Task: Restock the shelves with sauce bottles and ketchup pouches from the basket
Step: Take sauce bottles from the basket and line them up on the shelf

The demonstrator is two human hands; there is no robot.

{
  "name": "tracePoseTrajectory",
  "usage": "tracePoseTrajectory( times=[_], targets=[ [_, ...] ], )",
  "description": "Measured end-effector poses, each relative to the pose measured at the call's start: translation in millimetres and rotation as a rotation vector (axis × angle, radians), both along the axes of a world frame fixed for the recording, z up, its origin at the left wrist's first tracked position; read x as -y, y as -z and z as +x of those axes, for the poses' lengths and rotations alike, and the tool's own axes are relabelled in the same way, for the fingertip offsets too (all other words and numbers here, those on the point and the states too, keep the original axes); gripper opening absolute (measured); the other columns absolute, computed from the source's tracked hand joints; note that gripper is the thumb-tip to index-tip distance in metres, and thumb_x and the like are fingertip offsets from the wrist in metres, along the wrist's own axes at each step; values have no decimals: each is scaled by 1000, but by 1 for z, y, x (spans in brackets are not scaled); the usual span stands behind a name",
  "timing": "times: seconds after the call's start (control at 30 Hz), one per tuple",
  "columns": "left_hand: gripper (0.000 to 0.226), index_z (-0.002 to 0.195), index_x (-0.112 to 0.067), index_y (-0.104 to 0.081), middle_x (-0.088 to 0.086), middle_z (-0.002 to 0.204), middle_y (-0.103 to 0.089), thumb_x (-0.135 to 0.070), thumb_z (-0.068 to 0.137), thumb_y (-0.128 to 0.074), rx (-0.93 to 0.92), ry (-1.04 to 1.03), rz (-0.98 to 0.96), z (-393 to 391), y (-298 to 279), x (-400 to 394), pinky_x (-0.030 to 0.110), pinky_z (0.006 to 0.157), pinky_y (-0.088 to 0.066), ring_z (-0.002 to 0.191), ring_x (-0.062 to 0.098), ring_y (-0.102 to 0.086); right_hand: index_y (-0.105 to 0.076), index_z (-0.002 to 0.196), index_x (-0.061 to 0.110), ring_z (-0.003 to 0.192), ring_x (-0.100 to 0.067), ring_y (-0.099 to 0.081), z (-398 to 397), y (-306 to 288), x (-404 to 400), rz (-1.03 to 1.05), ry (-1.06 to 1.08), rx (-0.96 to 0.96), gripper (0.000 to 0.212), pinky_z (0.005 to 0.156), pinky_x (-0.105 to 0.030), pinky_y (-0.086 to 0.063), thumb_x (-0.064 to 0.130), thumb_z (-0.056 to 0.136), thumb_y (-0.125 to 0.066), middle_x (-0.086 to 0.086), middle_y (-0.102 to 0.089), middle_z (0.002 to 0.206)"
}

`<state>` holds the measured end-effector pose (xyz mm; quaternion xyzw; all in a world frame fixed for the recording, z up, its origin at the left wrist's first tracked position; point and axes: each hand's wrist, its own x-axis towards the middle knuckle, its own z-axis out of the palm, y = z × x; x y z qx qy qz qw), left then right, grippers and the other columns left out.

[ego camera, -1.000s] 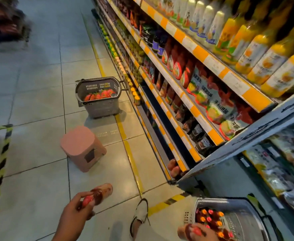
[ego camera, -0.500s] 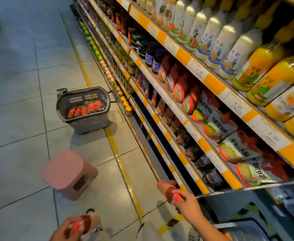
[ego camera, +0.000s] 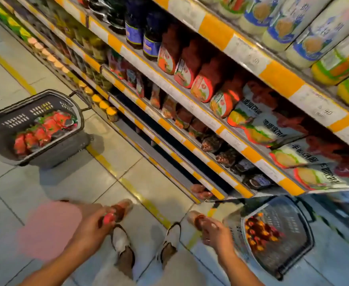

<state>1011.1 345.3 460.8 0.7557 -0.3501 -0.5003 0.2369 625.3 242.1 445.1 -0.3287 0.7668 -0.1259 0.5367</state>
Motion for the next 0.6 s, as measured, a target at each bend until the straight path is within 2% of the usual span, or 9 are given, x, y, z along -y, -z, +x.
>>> tracePoseTrajectory(
  times=[0.07, 0.1, 0.23, 0.3, 0.33, 0.4, 0.43, 0.5, 0.6],
  targets=[
    [21, 109, -34, -69, -9, 94, -75, -20, 94, -72, 21, 60, -37, 9, 13, 30, 38, 78, -62, 82, 9, -73, -82, 91, 23, 75, -33, -71, -1, 19, -11, 21, 103, 15, 13, 69, -39, -57, 30, 87, -72, -15, -76, 88],
    [22, 111, -33, -68, -7, 97, -75, -19, 94, -71, 22, 105, -35, 10, 24, 41, 42, 78, -62, 81, 11, -74, -82, 94, 20, 77, -36, -70, 0, 30, -16, 31, 147, 14, 22, 71, -42, -56, 36, 82, -74, -17, -75, 88],
    [22, 112, -32, -65, -3, 101, -74, -14, 99, -66, -46, 98, -43, 1, 69, 88, 38, 70, -60, 76, 8, -76, -70, 100, 6, 65, -26, -60, 7, 64, -19, 148, 253, 93, 15, 62, -35, -51, 19, 94, -72, -16, -65, 78],
    [20, 110, -33, -65, -3, 101, -73, -16, 99, -66, -76, 87, -77, -10, 103, 105, 38, 69, -60, 77, 10, -77, -61, 105, 1, 54, -25, -54, 9, 90, -11, 202, 323, 116, 49, 49, -30, -44, 29, 76, -88, -20, -57, 77],
    [21, 109, -35, -64, -4, 99, -73, -17, 99, -66, -92, 75, -92, -17, 124, 111, 37, 69, -59, 78, 11, -77, -61, 108, 1, 52, -25, -52, 8, 108, -6, 201, 351, 142, 52, 46, -29, -42, 29, 75, -88, -21, -57, 78],
    [21, 109, -38, -61, -4, 95, -73, -20, 100, -65, -93, 81, -84, -33, 167, 120, 35, 70, -57, 79, 12, -76, -67, 112, 7, 57, -23, -60, 14, 144, 4, 204, 446, 92, 22, 53, -28, -51, 17, 93, -72, -20, -65, 83],
    [17, 112, -36, -59, -4, 93, -73, -23, 101, -63, -95, 92, -89, -42, 188, 127, 35, 71, -58, 80, 12, -75, -69, 112, 11, 62, -21, -65, 19, 162, 8, 200, 476, 79, 15, 57, -29, -55, 15, 98, -66, -16, -69, 85],
    [14, 117, -29, -58, -2, 90, -73, -26, 104, -59, -104, 91, -90, -59, 234, 138, 36, 71, -59, 80, 13, -72, -68, 113, 15, 68, -20, -69, 27, 199, 20, 174, 514, 102, 13, 63, -31, -57, 18, 100, -64, -12, -71, 91],
    [8, 112, -19, -58, -1, 89, -70, -18, 105, -55, -163, 37, -133, -86, 298, 151, 34, 70, -56, 80, 16, -71, -64, 111, 17, 74, -18, -70, 29, 254, 45, 136, 585, 198, 11, 61, -28, -58, 17, 101, -60, -10, -70, 93]
  ],
)
